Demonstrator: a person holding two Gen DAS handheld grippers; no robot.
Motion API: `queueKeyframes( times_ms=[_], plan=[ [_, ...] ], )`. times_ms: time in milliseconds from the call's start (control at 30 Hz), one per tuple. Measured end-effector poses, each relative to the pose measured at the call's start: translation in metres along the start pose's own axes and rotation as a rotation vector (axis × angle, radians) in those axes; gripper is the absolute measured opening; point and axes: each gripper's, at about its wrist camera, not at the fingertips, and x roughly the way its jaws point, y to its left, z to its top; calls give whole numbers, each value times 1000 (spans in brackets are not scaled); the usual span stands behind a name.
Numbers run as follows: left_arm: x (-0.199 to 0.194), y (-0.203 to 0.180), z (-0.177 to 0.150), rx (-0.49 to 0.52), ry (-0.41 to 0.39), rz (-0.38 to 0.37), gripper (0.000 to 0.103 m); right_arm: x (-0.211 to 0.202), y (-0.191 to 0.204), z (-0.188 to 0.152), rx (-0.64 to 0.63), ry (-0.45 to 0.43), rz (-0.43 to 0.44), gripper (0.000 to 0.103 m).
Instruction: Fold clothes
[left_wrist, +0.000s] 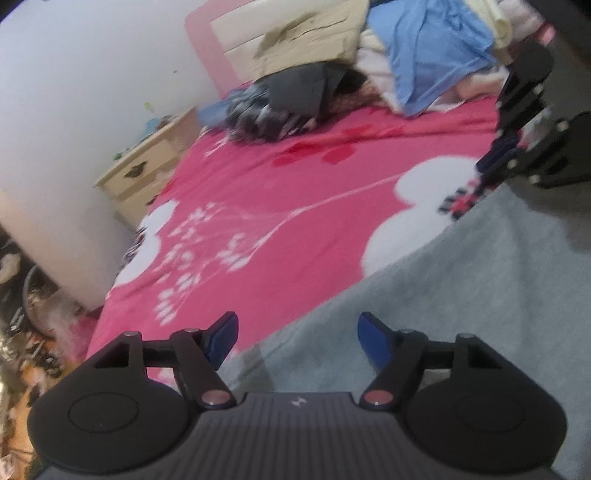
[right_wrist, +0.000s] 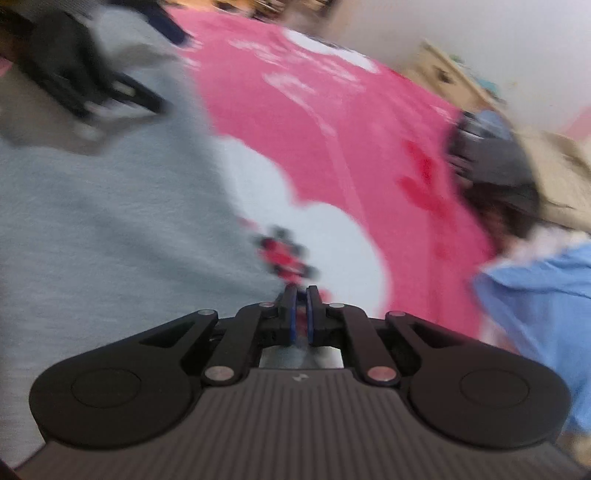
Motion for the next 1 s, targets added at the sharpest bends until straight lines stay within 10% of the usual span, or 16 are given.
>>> queueKeyframes(
  times_ms=[333,567,1000],
  plan=[
    [12,-16,16,57,20,-8,78,-77,-125,-42,328,-92,42,18],
    [20,-25,26,100,34,-9,77,-101,-116,-58,164,-41,231,53],
    [26,-23,25,103,55,-7,77,-35,-120,-45,-137,208,535,62]
  ],
)
